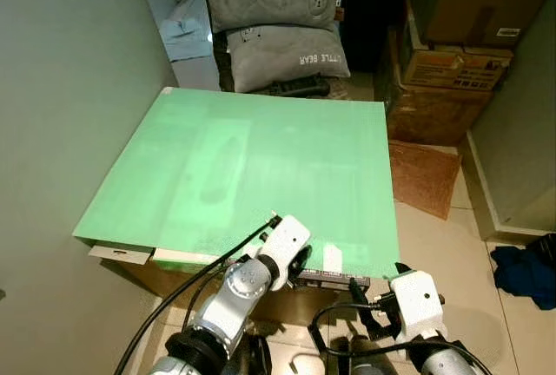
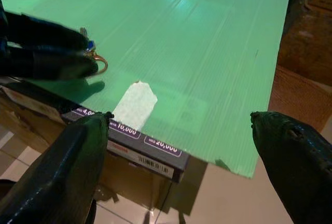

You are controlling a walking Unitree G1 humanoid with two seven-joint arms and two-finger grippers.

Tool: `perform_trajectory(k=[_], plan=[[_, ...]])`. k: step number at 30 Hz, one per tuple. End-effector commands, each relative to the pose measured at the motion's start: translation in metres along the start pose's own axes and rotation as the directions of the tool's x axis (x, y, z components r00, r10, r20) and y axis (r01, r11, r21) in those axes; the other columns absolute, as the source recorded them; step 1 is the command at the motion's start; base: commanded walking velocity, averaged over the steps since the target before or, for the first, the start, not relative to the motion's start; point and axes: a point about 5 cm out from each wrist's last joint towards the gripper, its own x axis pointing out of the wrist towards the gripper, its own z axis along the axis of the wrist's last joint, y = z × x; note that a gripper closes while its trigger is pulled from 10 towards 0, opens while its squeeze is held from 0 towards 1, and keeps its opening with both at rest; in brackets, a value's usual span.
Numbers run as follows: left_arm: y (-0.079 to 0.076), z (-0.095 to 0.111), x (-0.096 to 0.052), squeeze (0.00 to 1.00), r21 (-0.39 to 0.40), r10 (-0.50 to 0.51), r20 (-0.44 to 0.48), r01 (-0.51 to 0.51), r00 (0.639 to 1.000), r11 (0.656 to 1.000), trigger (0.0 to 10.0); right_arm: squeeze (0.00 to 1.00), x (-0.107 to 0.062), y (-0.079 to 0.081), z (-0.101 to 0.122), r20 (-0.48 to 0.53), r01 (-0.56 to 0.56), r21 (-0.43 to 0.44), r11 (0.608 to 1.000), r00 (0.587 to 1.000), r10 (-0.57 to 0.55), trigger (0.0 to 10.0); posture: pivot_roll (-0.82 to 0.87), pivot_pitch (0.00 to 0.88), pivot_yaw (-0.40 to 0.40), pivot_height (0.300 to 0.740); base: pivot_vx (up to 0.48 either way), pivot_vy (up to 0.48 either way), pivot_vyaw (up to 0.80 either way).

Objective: Hang keys on a hook

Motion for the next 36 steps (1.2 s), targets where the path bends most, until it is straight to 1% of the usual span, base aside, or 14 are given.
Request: perform_trajectory(k=[1, 3, 7, 9, 13, 17, 18, 29, 34, 35, 36], plan=[[-0.002, 0.001, 0.002, 0.0, 0.028, -0.007, -0.002, 0.007, 1.0, 1.0, 10.0, 0.0, -0.001, 0.0, 0.002, 0.014, 0.003, -0.011, 1.0, 1.0, -0.003, 10.0, -0.17, 0.14, 0.082, 0.699, 0.0, 0.0, 0.0], [-0.005, 0.002, 0.006, 0.0, 0.033, -0.004, 0.0, 0.004, 1.0, 0.999, 10.0, 0.0, 0.0, 0.001, 0.002, 0.019, 0.002, -0.017, 1.0, 1.0, -0.002, 10.0, -0.17, 0.137, 0.083, 0.699, 0.0, 0.0, 0.0], [-0.006, 0.003, 0.008, 0.0, 0.038, -0.006, -0.001, 0.006, 1.0, 0.999, 10.0, 0.0, 0.001, 0.001, 0.002, 0.021, 0.003, -0.017, 1.0, 1.0, -0.003, 10.0, -0.18, 0.133, 0.084, 0.699, 0.0, 0.0, 0.0], [-0.003, 0.002, 0.009, 0.0, 0.059, 0.004, 0.001, -0.004, 1.0, 0.998, 10.0, 0.0, 0.0, 0.0, 0.002, 0.022, 0.008, -0.019, 1.0, 1.0, -0.007, 10.0, -0.19, 0.133, 0.086, 0.699, 0.0, 0.0, 0.0], [0.001, 0.001, 0.009, 0.0, 0.072, 0.019, 0.0, -0.019, 1.0, 0.997, 10.0, 0.0, -0.001, -0.001, 0.001, 0.019, 0.01, -0.02, 1.0, 1.0, -0.01, 10.0, -0.19, 0.132, 0.086, 0.699, 0.0, 0.0, 0.0], [0.0, 0.001, 0.012, 0.0, 0.085, 0.028, -0.006, -0.027, 1.0, 0.996, 10.0, 0.0, -0.002, 0.0, 0.0, 0.016, 0.01, -0.019, 1.0, 1.0, -0.01, 10.0, -0.19, 0.131, 0.085, 0.699, 0.0, 0.0, 0.0], [-0.002, 0.004, 0.015, 0.0, 0.096, 0.031, -0.006, -0.03, 1.0, 0.995, 10.0, 0.0, -0.002, 0.0, 0.0, 0.016, 0.01, -0.018, 1.0, 1.0, -0.009, 10.0, -0.19, 0.131, 0.086, 0.699, 0.0, 0.0, 0.0], [-0.006, 0.009, 0.026, 0.0, 0.075, 0.012, -0.062, -0.008, 0.998, 0.997, 10.0, 0.0, -0.002, 0.002, 0.0, 0.015, 0.008, -0.014, 1.0, 1.0, -0.008, 10.0, -0.2, 0.142, 0.09, 0.699, 0.0, 0.0, 0.0], [0.004, 0.009, 0.027, 0.0, 0.061, 0.072, -0.087, -0.067, 0.994, 0.996, 10.0, 0.0, -0.002, 0.003, 0.0, 0.014, 0.009, -0.011, 1.0, 1.0, -0.009, 10.0, -0.2, 0.147, 0.093, 0.699, 0.0, 0.0, 0.0], [0.009, 0.011, 0.027, 0.0, 0.048, 0.088, -0.084, -0.084, 0.993, 0.995, 10.0, 0.0, -0.003, 0.003, -0.001, 0.012, 0.01, -0.01, 1.0, 1.0, -0.01, 10.0, -0.2, 0.149, 0.095, 0.699, 0.0, 0.0, 0.0], [0.009, 0.011, 0.027, 0.0, 0.048, 0.088, -0.084, -0.084, 0.993, 0.995, 10.0, 0.0, -0.003, 0.003, -0.001, 0.012, 0.01, -0.01, 1.0, 1.0, -0.01, 10.0, -0.2, 0.149, 0.095, 0.699, 0.0, 0.0, 0.0]])
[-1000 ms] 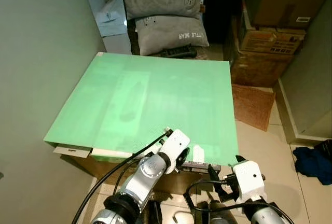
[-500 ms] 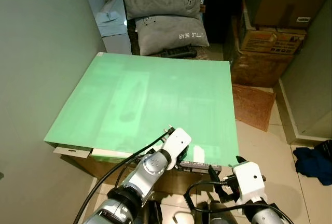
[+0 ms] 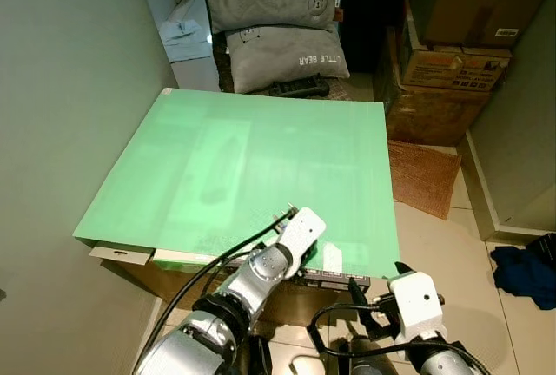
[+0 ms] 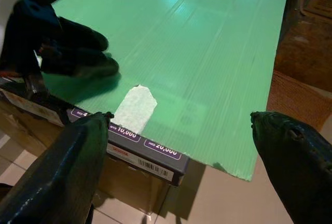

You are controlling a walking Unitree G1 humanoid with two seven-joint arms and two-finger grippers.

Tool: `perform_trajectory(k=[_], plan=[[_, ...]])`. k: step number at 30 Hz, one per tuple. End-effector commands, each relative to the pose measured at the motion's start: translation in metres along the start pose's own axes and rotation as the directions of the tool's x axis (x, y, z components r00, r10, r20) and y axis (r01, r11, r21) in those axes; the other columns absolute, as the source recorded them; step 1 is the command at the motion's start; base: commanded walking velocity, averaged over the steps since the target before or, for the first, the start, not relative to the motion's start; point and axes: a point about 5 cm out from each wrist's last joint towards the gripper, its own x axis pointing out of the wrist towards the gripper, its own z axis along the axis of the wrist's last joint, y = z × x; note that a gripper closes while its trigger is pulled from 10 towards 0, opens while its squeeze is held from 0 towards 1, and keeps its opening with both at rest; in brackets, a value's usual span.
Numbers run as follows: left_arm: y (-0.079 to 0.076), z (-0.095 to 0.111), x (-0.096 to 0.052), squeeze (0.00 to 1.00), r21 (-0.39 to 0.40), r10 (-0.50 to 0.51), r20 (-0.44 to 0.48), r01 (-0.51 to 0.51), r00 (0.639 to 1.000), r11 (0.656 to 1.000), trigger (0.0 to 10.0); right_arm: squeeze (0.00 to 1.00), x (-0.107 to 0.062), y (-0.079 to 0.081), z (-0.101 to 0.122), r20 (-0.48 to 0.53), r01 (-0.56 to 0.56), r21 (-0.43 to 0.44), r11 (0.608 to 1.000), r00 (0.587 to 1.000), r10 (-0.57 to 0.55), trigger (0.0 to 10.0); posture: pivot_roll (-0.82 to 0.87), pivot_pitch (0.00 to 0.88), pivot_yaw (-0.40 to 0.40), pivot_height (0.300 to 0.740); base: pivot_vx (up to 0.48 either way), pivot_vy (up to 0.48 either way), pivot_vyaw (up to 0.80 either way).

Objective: Hang keys on a hook

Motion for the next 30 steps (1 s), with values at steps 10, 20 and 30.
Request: perform_trajectory(k=[10, 20, 30], plan=[[0.004, -0.016, -0.002, 0.0, -0.063, 0.033, -0.095, -0.039, 0.995, 0.997, 10.0, 0.0, -0.004, 0.002, -0.003, -0.012, 0.0, 0.003, 1.0, 1.0, 0.0, 10.0, -0.2, 0.159, 0.094, 0.699, 0.0, 0.0, 0.0], [-0.004, -0.019, -0.003, 1.0, -0.051, 0.0, -0.074, -0.004, 0.997, 0.999, 10.0, 0.0, -0.005, 0.002, -0.004, -0.016, -0.003, 0.004, 1.0, 1.0, 0.003, 10.0, -0.2, 0.163, 0.091, 0.699, 0.0, 0.0, 0.0], [-0.009, -0.018, -0.005, 0.0, 0.086, -0.016, -0.01, 0.016, 1.0, 0.996, 10.0, 0.0, -0.006, 0.002, -0.004, -0.018, -0.002, 0.001, 1.0, 1.0, 0.002, 10.0, -0.2, 0.168, 0.094, 0.699, 0.0, 0.0, 0.0]])
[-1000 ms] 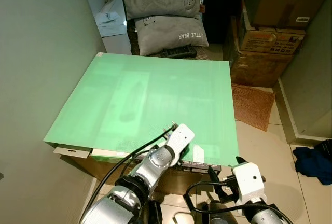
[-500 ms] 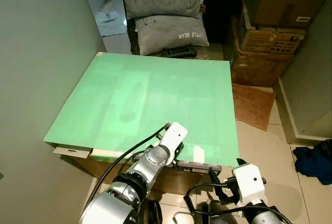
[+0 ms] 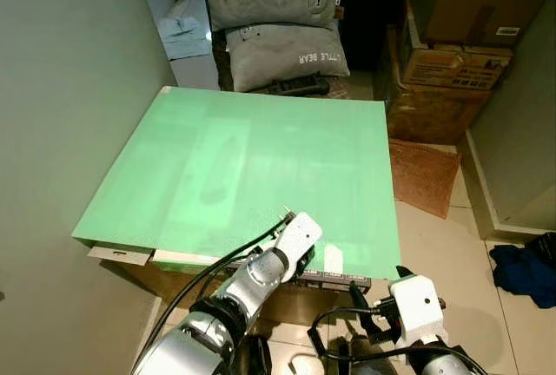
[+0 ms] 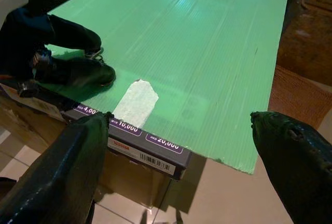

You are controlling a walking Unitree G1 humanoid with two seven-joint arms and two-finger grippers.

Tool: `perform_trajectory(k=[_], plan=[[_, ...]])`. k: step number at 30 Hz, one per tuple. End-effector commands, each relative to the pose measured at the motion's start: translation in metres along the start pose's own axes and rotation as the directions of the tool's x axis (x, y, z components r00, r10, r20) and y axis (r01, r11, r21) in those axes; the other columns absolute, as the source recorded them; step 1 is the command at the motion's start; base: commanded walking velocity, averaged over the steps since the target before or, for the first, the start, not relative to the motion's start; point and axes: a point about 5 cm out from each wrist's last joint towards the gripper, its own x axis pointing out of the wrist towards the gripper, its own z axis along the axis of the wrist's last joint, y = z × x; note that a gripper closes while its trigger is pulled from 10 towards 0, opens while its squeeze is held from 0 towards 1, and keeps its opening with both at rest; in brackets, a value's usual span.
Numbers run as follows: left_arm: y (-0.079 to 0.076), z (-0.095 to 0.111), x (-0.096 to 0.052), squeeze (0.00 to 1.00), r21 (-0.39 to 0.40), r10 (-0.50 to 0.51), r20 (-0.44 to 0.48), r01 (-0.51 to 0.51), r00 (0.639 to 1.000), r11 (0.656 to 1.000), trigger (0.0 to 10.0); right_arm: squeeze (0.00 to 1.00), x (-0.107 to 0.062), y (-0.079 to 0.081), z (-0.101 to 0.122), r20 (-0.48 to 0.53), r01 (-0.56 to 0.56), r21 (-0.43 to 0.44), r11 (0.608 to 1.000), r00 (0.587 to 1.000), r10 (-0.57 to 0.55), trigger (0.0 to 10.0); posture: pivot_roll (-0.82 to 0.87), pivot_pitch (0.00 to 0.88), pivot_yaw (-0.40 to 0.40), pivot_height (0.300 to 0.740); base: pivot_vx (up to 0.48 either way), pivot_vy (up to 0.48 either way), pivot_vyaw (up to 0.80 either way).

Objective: Hang keys on a hook

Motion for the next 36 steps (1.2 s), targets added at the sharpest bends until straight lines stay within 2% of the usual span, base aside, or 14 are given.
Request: perform_trajectory(k=[1, 6, 17, 20, 22, 23, 24, 25, 28, 32, 36], plan=[[-0.004, -0.006, -0.003, 0.0, 0.021, -0.01, 0.001, 0.01, 1.0, 1.0, 10.0, 0.0, -0.003, 0.001, 0.0, -0.001, -0.001, -0.004, 1.0, 1.0, 0.001, 10.0, -0.2, 0.168, 0.094, 0.699, 0.0, 0.0, 0.0], [-0.007, -0.009, -0.008, 0.0, -0.022, -0.034, 0.054, 0.035, 0.998, 0.999, 10.0, 0.0, -0.004, 0.001, -0.002, -0.004, 0.004, 0.0, 1.0, 1.0, -0.004, 10.0, -0.2, 0.166, 0.1, 0.699, 0.0, 0.0, 0.0], [-0.021, -0.021, -0.017, 0.0, -0.094, -0.079, 0.048, 0.084, 0.996, 0.992, 10.0, 0.0, -0.001, 0.0, -0.002, -0.004, -0.006, -0.006, 1.0, 1.0, 0.006, 10.0, -0.19, 0.154, 0.09, 0.699, 0.0, 0.0, 0.0], [-0.012, -0.019, -0.019, 0.0, -0.062, 0.008, 0.064, -0.004, 0.998, 0.998, 10.0, 0.0, -0.001, 0.0, -0.002, -0.003, -0.008, -0.01, 1.0, 1.0, 0.008, 10.0, -0.19, 0.153, 0.09, 0.699, 0.0, 0.0, 0.0], [0.0, -0.021, -0.02, 0.0, -0.01, 0.082, 0.056, -0.082, 0.995, 0.997, 10.0, 0.0, -0.001, 0.0, -0.002, -0.003, -0.009, -0.012, 1.0, 1.0, 0.009, 10.0, -0.19, 0.146, 0.086, 0.699, 0.0, 0.0, 0.0], [0.0, -0.021, -0.02, 0.0, -0.01, 0.082, 0.056, -0.082, 0.995, 0.997, 10.0, 0.0, -0.001, 0.0, -0.002, -0.003, -0.009, -0.012, 1.0, 1.0, 0.009, 10.0, -0.19, 0.146, 0.086, 0.699, 0.0, 0.0, 0.0], [0.01, -0.022, -0.021, 0.0, 0.023, 0.129, 0.062, -0.131, 0.99, 0.991, 10.0, 0.0, 0.0, 0.0, -0.003, -0.003, -0.01, -0.013, 1.0, 1.0, 0.01, 10.0, -0.19, 0.144, 0.086, 0.699, 0.0, 0.0, 0.0], [0.015, -0.019, -0.021, 0.0, 0.001, 0.138, 0.08, -0.138, 0.987, 0.99, 10.0, 0.0, 0.0, 0.0, -0.003, -0.003, -0.011, -0.014, 1.0, 1.0, 0.011, 10.0, -0.19, 0.144, 0.086, 0.699, 0.0, 0.0, 0.0], [0.019, -0.002, -0.023, 0.0, -0.03, 0.119, 0.165, -0.116, 0.979, 0.993, 10.0, 0.0, 0.0, -0.001, -0.003, -0.003, -0.012, -0.017, 1.0, 1.0, 0.012, 10.0, -0.19, 0.137, 0.086, 0.699, 0.0, 0.0, 0.0], [0.017, 0.001, -0.023, 0.0, -0.056, 0.07, 0.166, -0.062, 0.984, 0.997, 10.0, 0.0, 0.0, -0.001, -0.003, -0.002, -0.012, -0.018, 1.0, 1.0, 0.012, 10.0, -0.19, 0.135, 0.089, 0.699, 0.0, 0.0, 0.0], [0.007, -0.006, -0.029, 0.0, -0.059, -0.007, 0.153, 0.017, 0.988, 0.998, 10.0, 0.0, 0.0, -0.001, -0.003, -0.001, -0.009, -0.018, 1.0, 1.0, 0.009, 10.0, -0.19, 0.136, 0.091, 0.699, 0.0, 0.0, 0.0]])
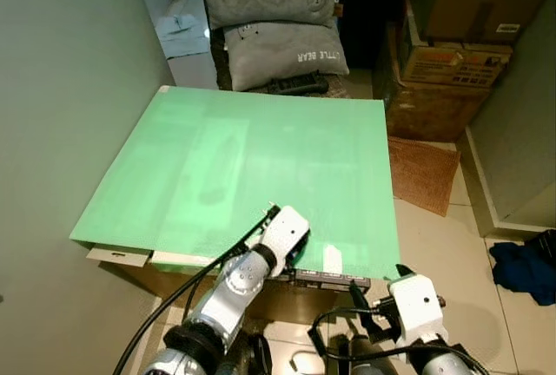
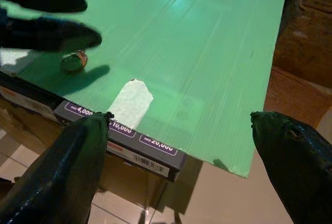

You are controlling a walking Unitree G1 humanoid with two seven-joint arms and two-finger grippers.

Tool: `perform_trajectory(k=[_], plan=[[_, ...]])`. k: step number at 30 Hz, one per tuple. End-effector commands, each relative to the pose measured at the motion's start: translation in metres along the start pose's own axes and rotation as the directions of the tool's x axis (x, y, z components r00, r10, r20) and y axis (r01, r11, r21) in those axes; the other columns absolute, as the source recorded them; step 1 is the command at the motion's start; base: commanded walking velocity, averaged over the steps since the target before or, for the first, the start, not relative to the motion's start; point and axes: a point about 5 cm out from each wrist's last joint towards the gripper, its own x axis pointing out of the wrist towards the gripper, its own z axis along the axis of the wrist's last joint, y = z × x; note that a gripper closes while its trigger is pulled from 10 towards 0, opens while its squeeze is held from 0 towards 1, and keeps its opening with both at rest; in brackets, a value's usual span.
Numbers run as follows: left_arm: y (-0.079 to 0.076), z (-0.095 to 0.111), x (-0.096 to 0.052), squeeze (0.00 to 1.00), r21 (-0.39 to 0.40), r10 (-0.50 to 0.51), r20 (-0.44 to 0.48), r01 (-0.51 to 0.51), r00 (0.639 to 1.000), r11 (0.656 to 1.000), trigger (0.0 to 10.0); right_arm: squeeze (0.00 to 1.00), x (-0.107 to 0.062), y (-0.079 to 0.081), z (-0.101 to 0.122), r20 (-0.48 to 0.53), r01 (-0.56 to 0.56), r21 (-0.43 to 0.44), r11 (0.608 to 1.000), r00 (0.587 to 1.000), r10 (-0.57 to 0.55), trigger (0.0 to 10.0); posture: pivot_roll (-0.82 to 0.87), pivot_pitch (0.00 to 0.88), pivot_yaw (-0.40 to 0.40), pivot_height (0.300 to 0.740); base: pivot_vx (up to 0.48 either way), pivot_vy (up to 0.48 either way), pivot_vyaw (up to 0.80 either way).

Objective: Hang keys on a hook

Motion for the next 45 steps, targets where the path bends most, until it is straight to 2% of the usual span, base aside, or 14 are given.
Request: perform_trajectory(k=[1, 2, 4, 9, 13, 16, 19, 21, 25, 32, 40, 44, 45], plan=[[-0.005, -0.014, -0.007, 0.0, -0.037, -0.04, -0.081, 0.037, 0.996, 0.999, 10.0, 0.0, -0.003, 0.001, -0.005, -0.013, -0.005, 0.005, 1.0, 1.0, 0.005, 10.0, -0.19, 0.136, 0.092, 0.699, 0.0, 0.0, 0.0], [-0.005, -0.014, -0.007, 0.0, -0.037, -0.04, -0.081, 0.037, 0.996, 0.999, 10.0, 0.0, -0.003, 0.001, -0.005, -0.013, -0.005, 0.005, 1.0, 1.0, 0.005, 10.0, -0.19, 0.136, 0.092, 0.699, 0.0, 0.0, 0.0], [-0.001, -0.026, -0.012, 0.0, -0.076, -0.001, -0.172, -0.012, 0.985, 0.997, 10.0, 0.0, -0.003, 0.002, -0.005, -0.014, -0.003, 0.006, 1.0, 1.0, 0.003, 10.0, -0.19, 0.136, 0.092, 0.699, 0.0, 0.0, 0.0], [0.002, -0.032, -0.014, 0.0, -0.088, 0.037, -0.232, -0.059, 0.972, 0.994, 10.0, 0.0, -0.003, 0.002, -0.006, -0.015, -0.005, 0.007, 1.0, 1.0, 0.005, 10.0, -0.19, 0.141, 0.088, 0.699, 0.0, 0.0, 0.0], [0.006, -0.031, -0.011, 0.0, -0.093, 0.08, -0.249, -0.106, 0.965, 0.99, 10.0, 0.0, -0.002, 0.002, -0.005, -0.013, -0.008, 0.007, 1.0, 1.0, 0.008, 10.0, -0.19, 0.142, 0.087, 0.699, 0.0, 0.0, 0.0], [0.003, -0.026, -0.005, 0.0, -0.166, 0.084, -0.26, -0.13, 0.962, 0.978, 10.0, 0.0, -0.002, 0.002, -0.005, -0.012, -0.01, 0.005, 1.0, 1.0, 0.01, 10.0, -0.19, 0.144, 0.085, 0.699, 0.0, 0.0, 0.0], [-0.001, -0.022, -0.002, 0.0, -0.192, 0.067, -0.249, -0.117, 0.966, 0.974, 10.0, 0.0, -0.002, 0.002, -0.005, -0.012, -0.011, 0.006, 1.0, 1.0, 0.011, 10.0, -0.19, 0.144, 0.085, 0.699, 0.0, 0.0, 0.0], [-0.008, -0.015, 0.001, 0.0, -0.187, 0.032, -0.219, -0.074, 0.975, 0.98, 10.0, 0.0, -0.003, 0.002, -0.005, -0.012, -0.009, 0.007, 1.0, 1.0, 0.009, 10.0, -0.2, 0.148, 0.088, 0.699, 0.0, 0.0, 0.0], [-0.012, -0.013, 0.002, 0.0, -0.172, 0.015, -0.215, -0.053, 0.976, 0.984, 10.0, 0.0, -0.004, 0.003, -0.005, -0.015, -0.008, 0.008, 1.0, 1.0, 0.008, 10.0, -0.2, 0.15, 0.089, 0.699, 0.0, 0.0, 0.0], [-0.029, -0.012, 0.01, 0.0, -0.123, -0.016, -0.226, -0.012, 0.974, 0.992, 10.0, 0.0, -0.007, 0.005, -0.006, -0.019, -0.013, 0.011, 1.0, 1.0, 0.014, 10.0, -0.2, 0.161, 0.09, 0.699, 0.0, 0.0, 0.0], [-0.026, -0.012, 0.018, 0.0, -0.107, 0.036, -0.266, -0.067, 0.963, 0.992, 10.0, 0.0, -0.01, 0.005, -0.007, -0.028, -0.013, 0.01, 1.0, 1.0, 0.013, 10.0, -0.21, 0.172, 0.094, 0.699, 0.0, 0.0, 0.0], [-0.028, -0.019, 0.019, 0.0, -0.121, 0.03, -0.308, -0.071, 0.951, 0.99, 10.0, 0.0, -0.011, 0.006, -0.007, -0.031, -0.012, 0.011, 1.0, 0.999, 0.013, 10.0, -0.21, 0.173, 0.097, 0.699, 0.0, 0.0, 0.0], [-0.029, -0.021, 0.019, 0.0, -0.125, 0.023, -0.32, -0.067, 0.947, 0.99, 5.1, 0.0, -0.011, 0.007, -0.007, -0.031, -0.012, 0.012, 1.0, 0.999, 0.012, 10.0, -0.21, 0.174, 0.097, 0.699, 0.0, 0.0, 0.0]])
